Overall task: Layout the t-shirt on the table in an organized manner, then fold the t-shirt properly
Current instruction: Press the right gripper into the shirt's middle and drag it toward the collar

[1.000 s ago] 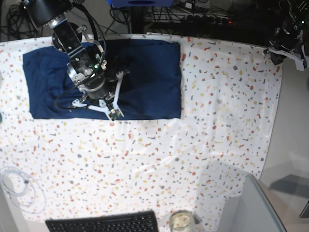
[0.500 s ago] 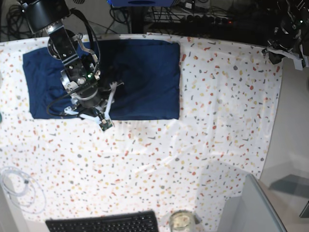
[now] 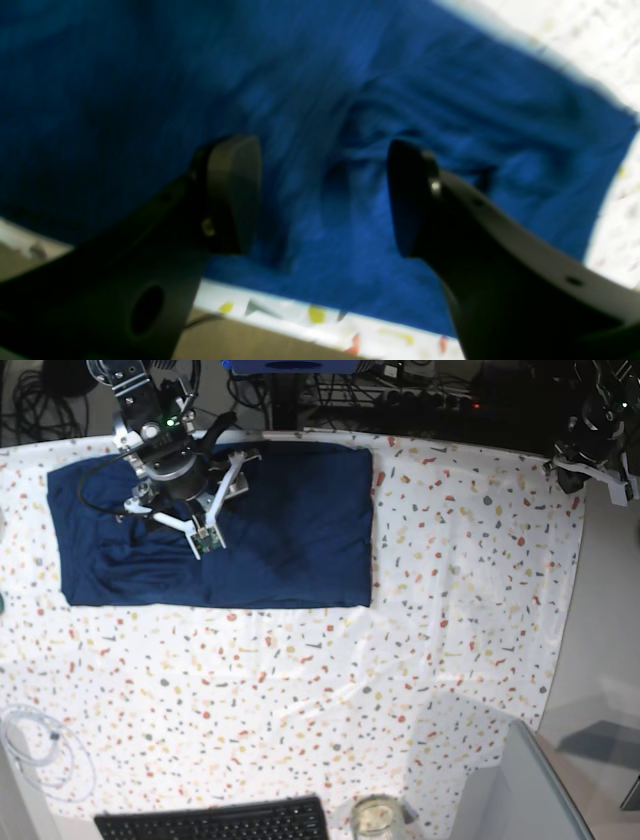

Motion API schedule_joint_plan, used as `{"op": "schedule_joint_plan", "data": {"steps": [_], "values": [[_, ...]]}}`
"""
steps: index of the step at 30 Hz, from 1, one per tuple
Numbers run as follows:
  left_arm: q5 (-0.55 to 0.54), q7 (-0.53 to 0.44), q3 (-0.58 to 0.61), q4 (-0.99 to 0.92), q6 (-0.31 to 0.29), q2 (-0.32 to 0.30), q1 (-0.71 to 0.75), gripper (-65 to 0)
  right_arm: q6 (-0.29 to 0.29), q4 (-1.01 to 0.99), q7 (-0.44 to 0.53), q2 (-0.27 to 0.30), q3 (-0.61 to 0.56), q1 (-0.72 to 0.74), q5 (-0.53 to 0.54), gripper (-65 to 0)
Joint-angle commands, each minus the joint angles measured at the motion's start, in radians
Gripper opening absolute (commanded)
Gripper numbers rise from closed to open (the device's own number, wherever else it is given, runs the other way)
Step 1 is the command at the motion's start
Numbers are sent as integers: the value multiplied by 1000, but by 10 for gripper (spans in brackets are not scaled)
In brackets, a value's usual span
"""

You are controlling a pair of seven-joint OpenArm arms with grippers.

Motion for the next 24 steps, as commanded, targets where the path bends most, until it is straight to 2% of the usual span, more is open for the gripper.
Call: {"op": "schedule_joint_plan", "data": {"steps": [1,5,13,14,15,19,20,24], "values": [[-6,-16,-7,13,-7,-13,3,-650,-5,2,21,0,7,0,26,-285],[-6,-16,-7,13,-9,-13,3,-650,-5,-20,24,3,7,-18,137,-285],[-6,-16,-7,13,-9,-17,4,-650,-5,-63,81,2,7,-52,140,-294],[-6,-16,-7,13,-9,-17,4,-650,-5,-64,81,2,7,-54,140,-314],[-6,-16,-7,13,-9,-17,4,-650,-5,-64,79,2,7,-60,140,-360],[-6,-16,-7,13,-9,-17,4,-650,-5,-51,83,2,9,-89,140,-627],[-6,-16,-7,13,-9,-17,4,-650,-5,-41,83,2,18,-97,140,-650],[-6,-16,-7,13,-9,-17,4,-650,-5,-11,76,3,47,-130,142,-638]]}}
